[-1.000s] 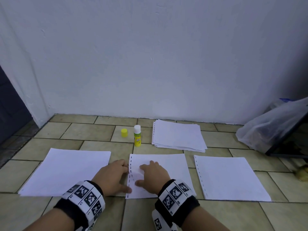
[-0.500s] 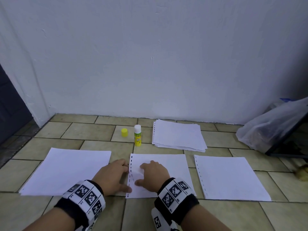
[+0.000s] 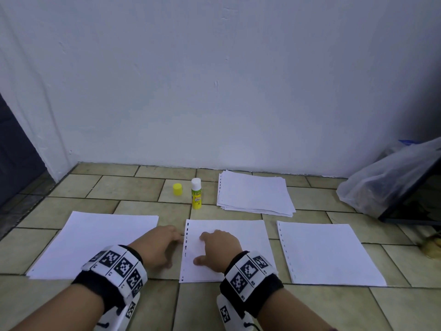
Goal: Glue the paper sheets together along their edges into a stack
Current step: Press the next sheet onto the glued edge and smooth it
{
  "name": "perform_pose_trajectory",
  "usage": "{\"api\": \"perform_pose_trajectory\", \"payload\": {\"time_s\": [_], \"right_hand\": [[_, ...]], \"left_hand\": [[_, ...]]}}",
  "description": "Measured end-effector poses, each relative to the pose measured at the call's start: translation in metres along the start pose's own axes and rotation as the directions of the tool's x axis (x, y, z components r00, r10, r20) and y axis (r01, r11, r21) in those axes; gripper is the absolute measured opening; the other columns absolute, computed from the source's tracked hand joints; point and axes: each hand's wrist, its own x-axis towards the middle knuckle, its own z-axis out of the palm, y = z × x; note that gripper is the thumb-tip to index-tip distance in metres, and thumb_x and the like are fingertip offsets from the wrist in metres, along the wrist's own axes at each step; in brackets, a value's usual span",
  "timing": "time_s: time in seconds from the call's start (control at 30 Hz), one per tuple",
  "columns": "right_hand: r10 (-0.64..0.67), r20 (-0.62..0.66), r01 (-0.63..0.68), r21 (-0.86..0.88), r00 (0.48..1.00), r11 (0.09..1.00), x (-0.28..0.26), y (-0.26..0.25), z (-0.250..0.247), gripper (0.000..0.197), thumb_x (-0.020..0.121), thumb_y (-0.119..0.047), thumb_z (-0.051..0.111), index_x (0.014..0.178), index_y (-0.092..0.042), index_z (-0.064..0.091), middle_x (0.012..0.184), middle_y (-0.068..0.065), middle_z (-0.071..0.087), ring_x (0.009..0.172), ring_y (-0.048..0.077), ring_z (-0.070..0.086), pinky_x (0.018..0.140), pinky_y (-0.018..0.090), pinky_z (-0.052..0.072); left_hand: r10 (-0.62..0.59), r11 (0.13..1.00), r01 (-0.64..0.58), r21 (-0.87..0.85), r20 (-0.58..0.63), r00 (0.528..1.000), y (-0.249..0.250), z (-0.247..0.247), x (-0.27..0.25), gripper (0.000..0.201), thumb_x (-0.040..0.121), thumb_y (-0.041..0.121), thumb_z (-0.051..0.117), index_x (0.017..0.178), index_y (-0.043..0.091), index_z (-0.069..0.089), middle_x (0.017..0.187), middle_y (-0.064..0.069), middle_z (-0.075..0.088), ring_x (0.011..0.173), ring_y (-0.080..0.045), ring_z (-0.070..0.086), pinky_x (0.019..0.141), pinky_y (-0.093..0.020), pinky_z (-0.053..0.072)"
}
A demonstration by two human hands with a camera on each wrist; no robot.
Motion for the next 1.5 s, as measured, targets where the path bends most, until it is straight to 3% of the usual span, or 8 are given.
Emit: {"api": "perform_pose_trajectory", "payload": {"time_s": [0.17, 0.33, 0.47, 0.9, 1.03, 1.17, 1.3, 1.5], "right_hand": [[0.008, -0.004, -0.008, -0.03, 1.0, 1.0, 0.0, -0.003, 0.002, 0.064, 0.085, -0.048, 0.063, 0.135, -0.014, 0.041, 0.126, 0.014, 0.05, 0.118, 0.03, 0.047, 0.093, 0.038, 0.043], [0.003, -0.035, -0.005, -0.065, 0.999, 0.998, 0.0, -0.005, 0.004, 0.062, 0.086, -0.046, 0.063, 0.132, -0.012, 0.04, 0.125, 0.016, 0.05, 0.117, 0.032, 0.046, 0.09, 0.038, 0.042], [0.015, -0.043, -0.019, -0.089, 0.999, 0.996, 0.001, -0.007, 0.007, 0.062, 0.086, -0.046, 0.062, 0.133, -0.013, 0.038, 0.131, 0.018, 0.043, 0.123, 0.033, 0.039, 0.09, 0.038, 0.042], [0.065, -0.04, -0.066, -0.029, 0.997, 0.997, 0.01, -0.009, 0.007, 0.066, 0.089, -0.044, 0.059, 0.139, -0.012, 0.03, 0.145, 0.014, 0.025, 0.133, 0.031, 0.025, 0.098, 0.045, 0.04], [-0.103, 0.015, 0.104, -0.018, 0.995, 0.994, 0.02, -0.008, 0.009, 0.083, 0.09, -0.029, 0.063, 0.151, -0.015, 0.008, 0.16, 0.004, -0.002, 0.147, 0.022, 0.001, 0.114, 0.056, 0.015], [-0.077, 0.091, 0.077, -0.002, 0.993, 0.997, 0.017, 0.017, 0.002, 0.099, 0.085, -0.046, 0.065, 0.153, -0.018, -0.001, 0.161, -0.003, -0.006, 0.148, 0.015, -0.001, 0.116, 0.057, 0.001], [0.102, 0.069, -0.104, 0.016, 0.992, 0.994, 0.004, 0.054, -0.007, 0.115, 0.075, -0.054, 0.072, 0.153, -0.014, -0.002, 0.161, 0.0, 0.003, 0.146, 0.019, 0.017, 0.116, 0.055, 0.005], [0.217, 0.012, -0.218, 0.026, 0.976, 0.976, -0.007, 0.075, -0.012, 0.116, 0.067, -0.059, 0.075, 0.148, -0.007, 0.01, 0.141, 0.004, 0.045, 0.128, 0.023, 0.047, 0.115, 0.053, 0.014]], "left_hand": [[-0.024, 0.995, 0.016, -0.094, -0.085, 0.996, 0.005, -0.004, 0.001, 0.032, 0.088, 0.005, 0.053, 0.108, 0.028, 0.044, 0.122, 0.006, 0.045, 0.115, -0.01, 0.046, 0.091, -0.013, 0.034], [-0.02, 0.994, 0.016, -0.111, -0.029, 0.999, 0.012, -0.006, 0.005, 0.076, 0.084, 0.034, 0.07, 0.147, 0.022, 0.03, 0.144, 0.006, 0.033, 0.131, -0.011, 0.038, 0.106, -0.021, 0.033], [-0.073, 0.993, 0.069, 0.094, 0.034, 0.997, 0.027, -0.005, 0.006, 0.1, 0.078, 0.05, 0.072, 0.154, 0.021, 0.013, 0.16, 0.004, 0.01, 0.146, -0.016, 0.014, 0.118, -0.031, 0.018], [-0.123, 0.948, 0.116, 0.298, 0.006, 0.992, 0.042, -0.004, 0.004, 0.097, 0.075, 0.055, 0.071, 0.149, 0.018, 0.021, 0.154, 0.002, 0.023, 0.139, -0.02, 0.019, 0.108, -0.038, 0.033], [-0.125, 0.943, 0.119, 0.312, 0.001, 0.992, 0.043, -0.004, 0.004, 0.094, 0.074, 0.056, 0.071, 0.147, 0.019, 0.024, 0.15, 0.005, 0.028, 0.135, -0.02, 0.022, 0.107, -0.039, 0.032], [-0.121, 0.944, 0.118, 0.308, -0.008, 0.993, 0.041, -0.003, 0.004, 0.096, 0.073, 0.057, 0.071, 0.148, 0.02, 0.025, 0.152, 0.004, 0.026, 0.137, -0.02, 0.02, 0.109, -0.041, 0.03], [-0.131, 0.943, 0.113, 0.313, 0.037, 0.991, 0.04, -0.006, 0.005, 0.101, 0.074, 0.057, 0.071, 0.15, 0.018, 0.018, 0.157, 0.003, 0.019, 0.14, -0.022, 0.017, 0.111, -0.043, 0.027], [-0.125, 0.942, 0.105, 0.319, 0.042, 0.991, 0.039, -0.004, 0.004, 0.102, 0.075, 0.057, 0.069, 0.152, 0.019, 0.014, 0.158, 0.003, 0.016, 0.14, -0.023, 0.017, 0.11, -0.042, 0.028]]}}
